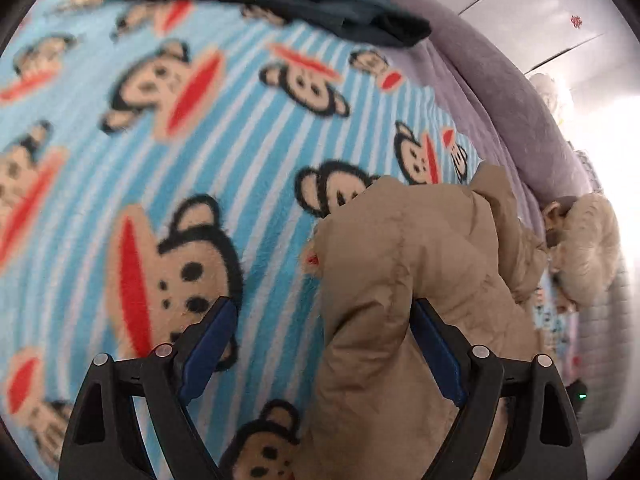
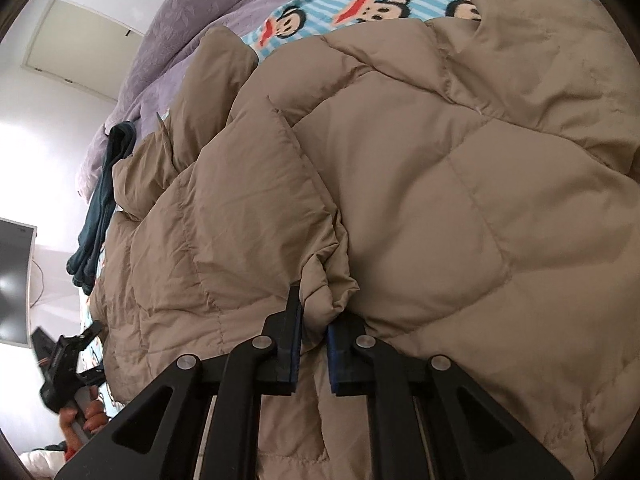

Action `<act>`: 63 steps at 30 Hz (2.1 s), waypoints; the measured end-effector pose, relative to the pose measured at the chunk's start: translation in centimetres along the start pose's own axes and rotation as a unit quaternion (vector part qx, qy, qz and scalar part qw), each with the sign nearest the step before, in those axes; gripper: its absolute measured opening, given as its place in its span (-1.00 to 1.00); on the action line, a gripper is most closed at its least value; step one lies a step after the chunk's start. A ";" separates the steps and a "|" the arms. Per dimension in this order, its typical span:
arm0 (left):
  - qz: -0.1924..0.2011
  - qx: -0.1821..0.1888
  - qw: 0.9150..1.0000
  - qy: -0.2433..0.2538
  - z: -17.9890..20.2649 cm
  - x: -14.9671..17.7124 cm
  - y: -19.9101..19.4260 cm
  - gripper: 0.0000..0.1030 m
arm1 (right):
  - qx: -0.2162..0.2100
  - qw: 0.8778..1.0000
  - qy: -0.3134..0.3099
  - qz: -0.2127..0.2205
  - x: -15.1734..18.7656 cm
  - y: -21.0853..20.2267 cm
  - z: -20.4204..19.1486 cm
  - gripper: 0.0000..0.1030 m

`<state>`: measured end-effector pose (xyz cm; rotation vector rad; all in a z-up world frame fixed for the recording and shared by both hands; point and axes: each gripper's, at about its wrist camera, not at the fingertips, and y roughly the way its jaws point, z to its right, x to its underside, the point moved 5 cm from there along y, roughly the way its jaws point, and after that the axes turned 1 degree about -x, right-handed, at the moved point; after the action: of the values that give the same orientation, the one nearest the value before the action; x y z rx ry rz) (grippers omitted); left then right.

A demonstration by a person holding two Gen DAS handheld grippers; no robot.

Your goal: Fold large clothes

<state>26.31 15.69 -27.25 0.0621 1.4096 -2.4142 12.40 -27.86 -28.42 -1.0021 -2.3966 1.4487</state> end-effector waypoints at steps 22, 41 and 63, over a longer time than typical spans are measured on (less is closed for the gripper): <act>0.065 -0.100 0.985 0.128 2.7 0.2 -1.7 -0.63 | 0.035 0.999 -0.041 0.005 0.7 1.1 -2.2 -0.81; 0.028 -0.189 0.960 0.203 2.9 7.1 -0.7 -0.63 | 0.051 0.997 -0.050 0.012 0.5 -1.4 -1.0 -0.59; 0.050 -0.161 0.957 0.236 19.9 18.2 -3.9 0.96 | 0.037 0.999 0.024 0.005 3.5 -14.2 8.8 0.45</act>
<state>10.61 -4.43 -17.67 0.6499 1.9330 -2.1376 -0.83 -36.43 -21.75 -1.0202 -2.2896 1.4883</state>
